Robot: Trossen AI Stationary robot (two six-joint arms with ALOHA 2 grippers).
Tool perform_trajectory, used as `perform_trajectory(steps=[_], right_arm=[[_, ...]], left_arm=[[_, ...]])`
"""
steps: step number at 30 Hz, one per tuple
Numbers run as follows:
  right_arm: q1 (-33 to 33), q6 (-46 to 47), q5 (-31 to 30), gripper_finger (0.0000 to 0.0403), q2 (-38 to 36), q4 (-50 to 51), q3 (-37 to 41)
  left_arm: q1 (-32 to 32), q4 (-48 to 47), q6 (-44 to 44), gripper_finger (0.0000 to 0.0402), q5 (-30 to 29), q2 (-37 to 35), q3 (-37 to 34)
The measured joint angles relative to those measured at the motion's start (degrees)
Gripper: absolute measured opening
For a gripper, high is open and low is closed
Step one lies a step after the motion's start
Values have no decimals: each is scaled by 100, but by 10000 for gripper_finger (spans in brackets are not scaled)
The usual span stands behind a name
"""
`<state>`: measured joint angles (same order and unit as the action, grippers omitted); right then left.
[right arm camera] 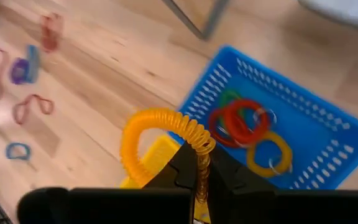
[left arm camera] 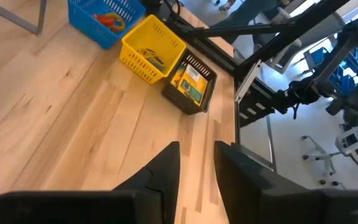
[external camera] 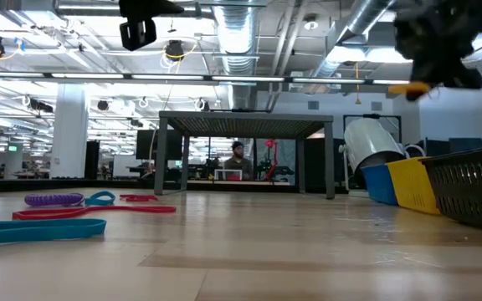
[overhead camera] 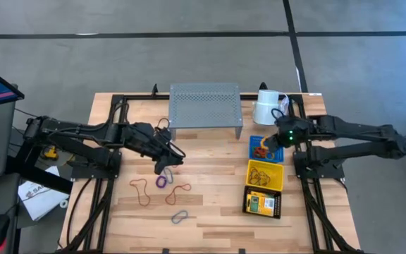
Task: Pick & Place Office Desk Supplies
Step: Put the yellow spring keychain into the blue basket
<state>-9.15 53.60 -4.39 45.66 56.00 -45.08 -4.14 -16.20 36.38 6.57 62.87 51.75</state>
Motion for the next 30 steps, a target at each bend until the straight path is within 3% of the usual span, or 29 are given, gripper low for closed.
perform_trajectory(steps=[9, 17, 26, 30], right_arm=[[-739, 31, 715, 6, 149, -1044, 1183], [-1241, -362, 878, 5, 720, -1093, 1276], [-1316, -580, 914, 10, 1322, -1161, 1274], [-1307, -658, 917, 32, 1369, -1179, 1272]], left_arm=[[-4, -149, 4, 90, 13, 3, 0], [-30, -194, 0, 90, 26, 3, 0], [-33, -348, -9, 90, 18, 7, 0], [-33, -538, -11, 90, 7, 7, 0]])
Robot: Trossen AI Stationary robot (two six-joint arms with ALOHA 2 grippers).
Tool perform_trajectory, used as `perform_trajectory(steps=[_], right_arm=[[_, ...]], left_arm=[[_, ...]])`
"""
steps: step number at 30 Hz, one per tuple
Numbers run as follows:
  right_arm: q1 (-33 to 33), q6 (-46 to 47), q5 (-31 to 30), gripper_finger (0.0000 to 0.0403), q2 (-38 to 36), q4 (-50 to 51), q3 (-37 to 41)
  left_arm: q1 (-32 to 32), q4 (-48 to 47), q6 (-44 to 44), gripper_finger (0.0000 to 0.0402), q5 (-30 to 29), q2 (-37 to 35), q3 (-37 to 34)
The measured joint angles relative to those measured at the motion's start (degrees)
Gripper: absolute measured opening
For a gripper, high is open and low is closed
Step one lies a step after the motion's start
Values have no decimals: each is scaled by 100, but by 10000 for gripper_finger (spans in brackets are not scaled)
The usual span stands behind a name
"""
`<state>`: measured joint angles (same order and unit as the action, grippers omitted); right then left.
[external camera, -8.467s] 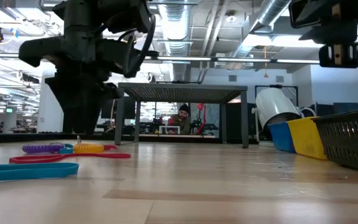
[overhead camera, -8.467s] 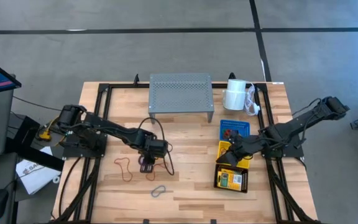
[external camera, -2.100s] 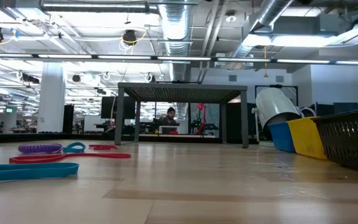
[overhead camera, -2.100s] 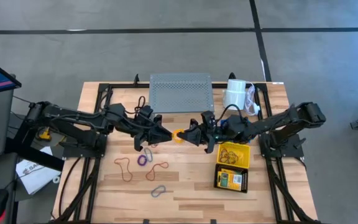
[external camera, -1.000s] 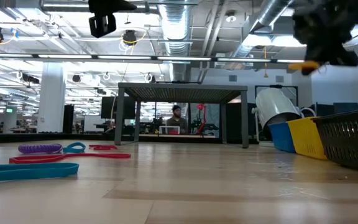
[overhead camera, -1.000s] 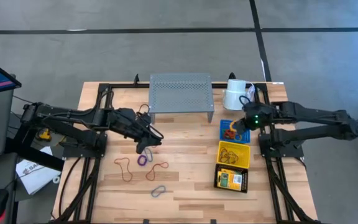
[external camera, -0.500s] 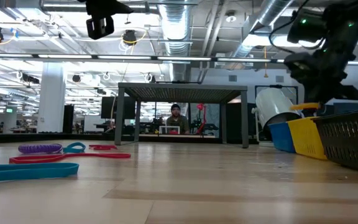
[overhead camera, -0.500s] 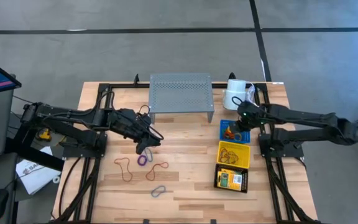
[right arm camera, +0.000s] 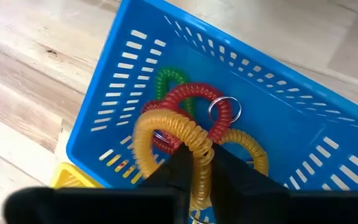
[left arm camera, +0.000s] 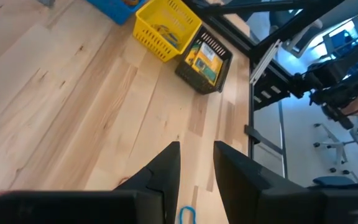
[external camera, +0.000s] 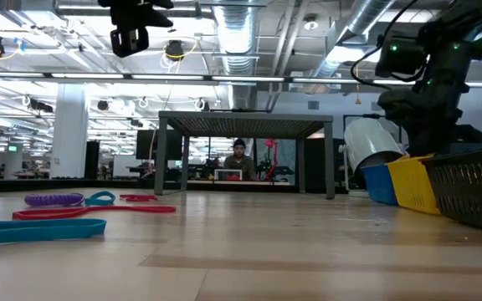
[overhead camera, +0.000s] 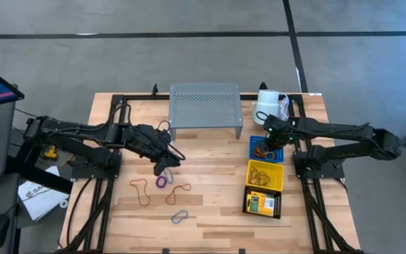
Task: Pick & Place Office Desk Supplies
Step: Put the yellow spring keychain into the blue basket, then put the red rubber band into the yellow basket
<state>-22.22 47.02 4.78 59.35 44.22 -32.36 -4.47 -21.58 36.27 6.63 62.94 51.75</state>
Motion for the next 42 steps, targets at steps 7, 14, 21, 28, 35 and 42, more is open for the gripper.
perform_trajectory(steps=[7, 14, 21, 28, 35, 42], right_arm=[[0, -265, 13, 107, -4, 17, -2], [6, -230, 27, 181, -125, 72, -149], [11, -244, -11, 176, -656, 128, -801], [377, -163, -17, 141, -1166, -38, -1577], [1172, 150, -410, 115, -1410, -184, -2126], [2020, 405, -1006, 111, -1395, -158, -2238]], left_arm=[[0, -55, -174, 90, 2, 0, 0], [2, -57, -449, 90, 1, 0, 0], [-80, -142, -1871, 90, 24, 265, 0], [-273, -293, -3746, 90, -86, 1225, 0], [-23, -1079, -4256, 101, -679, 2323, -2], [407, -1359, -4210, 178, -524, 2734, -2]])
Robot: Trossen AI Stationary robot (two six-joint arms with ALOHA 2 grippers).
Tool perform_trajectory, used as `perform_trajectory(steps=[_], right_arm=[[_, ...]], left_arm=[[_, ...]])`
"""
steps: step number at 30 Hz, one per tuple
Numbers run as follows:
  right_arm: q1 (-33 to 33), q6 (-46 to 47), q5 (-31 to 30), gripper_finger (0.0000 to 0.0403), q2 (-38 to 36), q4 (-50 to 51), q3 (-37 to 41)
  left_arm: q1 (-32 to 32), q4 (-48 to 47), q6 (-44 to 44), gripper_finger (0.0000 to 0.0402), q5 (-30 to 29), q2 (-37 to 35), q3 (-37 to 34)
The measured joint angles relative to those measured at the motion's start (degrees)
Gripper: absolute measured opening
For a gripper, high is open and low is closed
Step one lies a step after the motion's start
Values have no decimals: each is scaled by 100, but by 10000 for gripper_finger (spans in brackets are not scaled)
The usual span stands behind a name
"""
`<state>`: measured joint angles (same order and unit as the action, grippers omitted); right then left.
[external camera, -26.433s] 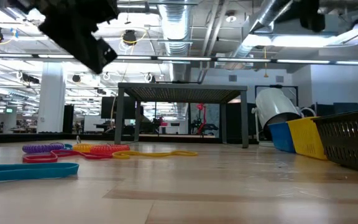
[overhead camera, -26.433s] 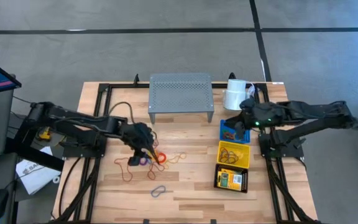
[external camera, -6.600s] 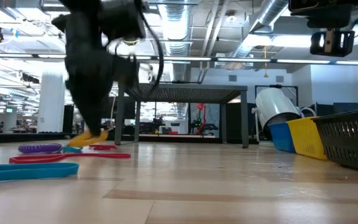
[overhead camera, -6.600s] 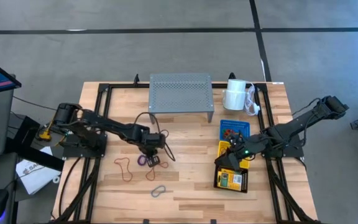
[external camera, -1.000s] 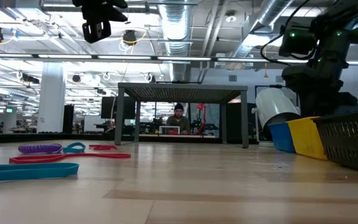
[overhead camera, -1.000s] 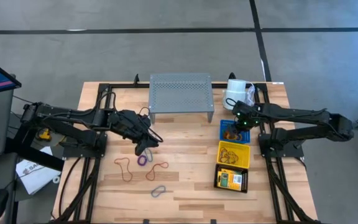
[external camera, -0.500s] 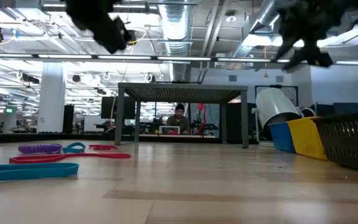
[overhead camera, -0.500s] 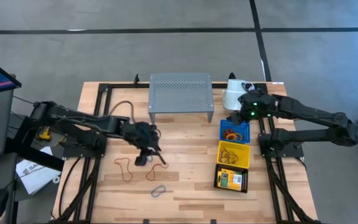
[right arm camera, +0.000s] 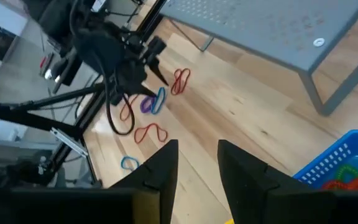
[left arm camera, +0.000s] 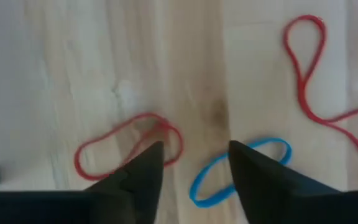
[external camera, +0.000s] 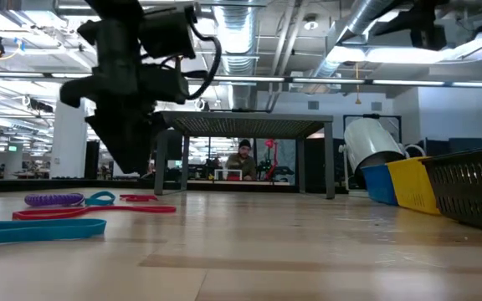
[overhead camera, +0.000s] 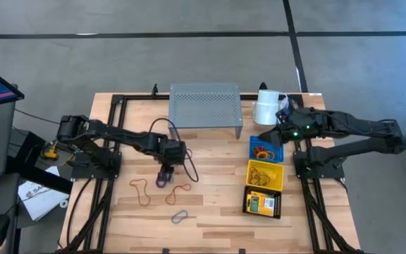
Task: Pick & Place Office Desk Supplies
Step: Put the red rubber band into the yellow basket
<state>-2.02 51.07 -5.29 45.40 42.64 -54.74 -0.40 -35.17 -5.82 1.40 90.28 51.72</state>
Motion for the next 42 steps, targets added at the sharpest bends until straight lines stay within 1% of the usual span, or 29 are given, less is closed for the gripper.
perform_trajectory(steps=[3, 6, 8, 11, 18, 22, 26, 30, 34, 38, 42], right_arm=[[273, 64, -166, 111, 79, 11, -4], [467, 149, -253, 111, 133, 4, -7], [562, 149, -253, 111, 160, 15, -4], [662, 151, -255, 111, 198, 11, -4], [707, 212, -255, 111, 202, -96, -4], [732, 207, -255, 111, 202, -238, -4], [725, 207, -255, 111, 202, -252, -4], [728, 258, -254, 111, 202, -252, -4], [728, 295, -253, 111, 202, -288, -4], [728, 294, -253, 111, 202, -433, -4], [728, 255, -252, 111, 202, -639, -4]], left_arm=[[103, 194, 2, 213, -144, 49, 0], [160, 297, -25, 238, -295, 44, 0], [166, 301, -84, 247, -357, 44, 0], [162, 332, -101, 249, -368, 44, -14], [81, 663, 25, 236, -401, 42, -496], [26, 752, 175, 229, -574, 42, -643], [4, 1244, 219, 223, -632, 42, -863], [8, 1758, 504, 215, -711, 21, -1116], [10, 1973, 607, 205, -699, 2, -1302], [10, 2021, 625, 187, -640, 6, -1427], [10, 2080, 731, 154, -578, 2, -1486]])
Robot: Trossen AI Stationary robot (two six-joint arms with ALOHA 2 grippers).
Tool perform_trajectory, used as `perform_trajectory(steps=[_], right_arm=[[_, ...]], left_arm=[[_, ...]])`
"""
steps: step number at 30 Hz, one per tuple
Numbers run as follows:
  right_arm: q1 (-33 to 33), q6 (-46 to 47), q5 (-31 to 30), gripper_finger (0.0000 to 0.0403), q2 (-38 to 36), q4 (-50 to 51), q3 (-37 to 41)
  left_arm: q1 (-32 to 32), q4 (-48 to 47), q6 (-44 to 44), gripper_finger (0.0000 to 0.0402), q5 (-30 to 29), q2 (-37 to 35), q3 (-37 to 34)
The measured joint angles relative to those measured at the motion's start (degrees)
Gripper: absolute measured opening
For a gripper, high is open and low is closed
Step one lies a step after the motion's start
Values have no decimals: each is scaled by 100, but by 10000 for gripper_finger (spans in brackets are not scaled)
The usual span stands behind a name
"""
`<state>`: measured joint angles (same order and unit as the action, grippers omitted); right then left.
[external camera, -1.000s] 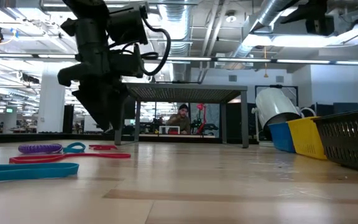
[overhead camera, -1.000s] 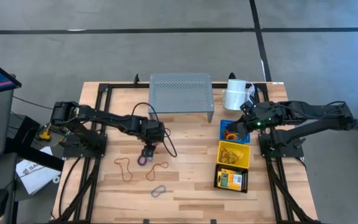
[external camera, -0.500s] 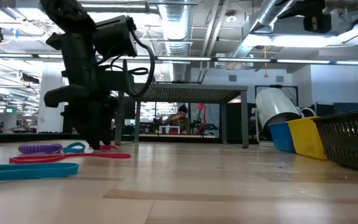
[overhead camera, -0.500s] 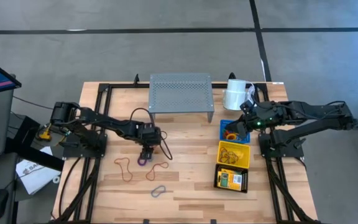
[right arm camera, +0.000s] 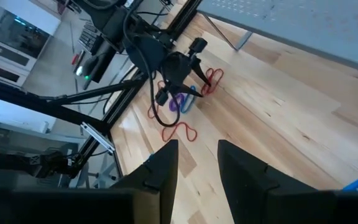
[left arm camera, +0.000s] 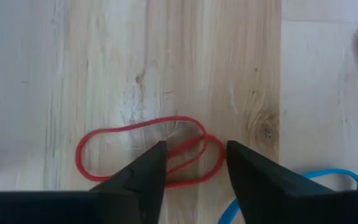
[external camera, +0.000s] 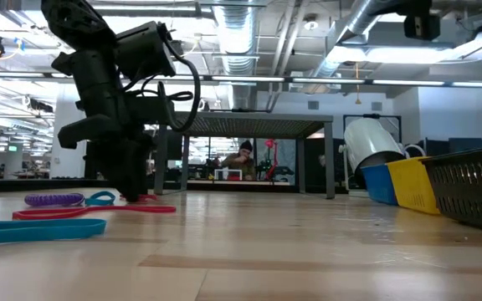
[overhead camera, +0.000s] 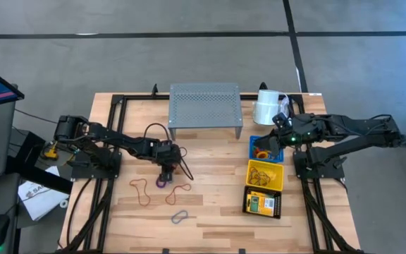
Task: Pick & Place Office Desk Supplies
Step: Put the red rubber band into the yellow basket
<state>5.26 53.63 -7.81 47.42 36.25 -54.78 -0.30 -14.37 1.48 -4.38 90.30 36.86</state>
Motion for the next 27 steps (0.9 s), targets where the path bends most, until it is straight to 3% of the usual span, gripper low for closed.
perform_trajectory(steps=[10, 18, 27], right_arm=[[0, -4, 2, 111, 0, -243, 2], [6, -2, 25, 111, 0, -260, 2], [191, -33, 28, 111, 0, -318, 8]], left_arm=[[-2, -7, 428, 13, -70, 17, -11], [0, 102, 1301, 1, 14, -260, -54], [-112, 321, 1959, 0, 365, -1510, -57]])
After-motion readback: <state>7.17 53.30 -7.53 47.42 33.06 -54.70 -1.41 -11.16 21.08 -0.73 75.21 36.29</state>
